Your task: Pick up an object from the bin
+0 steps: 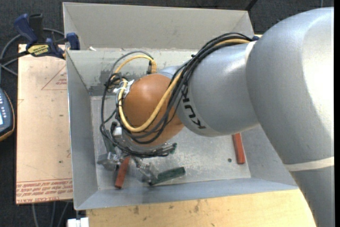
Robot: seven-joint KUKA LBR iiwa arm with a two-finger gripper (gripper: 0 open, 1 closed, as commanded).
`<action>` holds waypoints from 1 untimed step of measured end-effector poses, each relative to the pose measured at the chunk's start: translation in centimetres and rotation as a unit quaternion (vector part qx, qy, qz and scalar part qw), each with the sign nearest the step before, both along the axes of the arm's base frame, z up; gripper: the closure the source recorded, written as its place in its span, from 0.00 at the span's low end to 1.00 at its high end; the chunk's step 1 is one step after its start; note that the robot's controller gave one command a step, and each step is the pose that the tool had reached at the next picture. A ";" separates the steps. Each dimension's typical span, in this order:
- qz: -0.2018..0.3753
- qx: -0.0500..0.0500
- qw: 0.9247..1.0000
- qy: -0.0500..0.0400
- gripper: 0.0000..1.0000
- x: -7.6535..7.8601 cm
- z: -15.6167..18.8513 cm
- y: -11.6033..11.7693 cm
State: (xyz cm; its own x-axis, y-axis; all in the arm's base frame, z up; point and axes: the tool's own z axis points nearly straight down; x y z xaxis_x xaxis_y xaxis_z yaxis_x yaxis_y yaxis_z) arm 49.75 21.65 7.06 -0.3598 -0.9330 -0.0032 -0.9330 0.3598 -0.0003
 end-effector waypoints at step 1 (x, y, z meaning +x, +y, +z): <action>-0.002 0.000 1.000 0.001 0.00 0.0 0.0 0.1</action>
Offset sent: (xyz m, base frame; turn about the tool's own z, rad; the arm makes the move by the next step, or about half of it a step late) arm 0.0000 0.0000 0.0000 0.0000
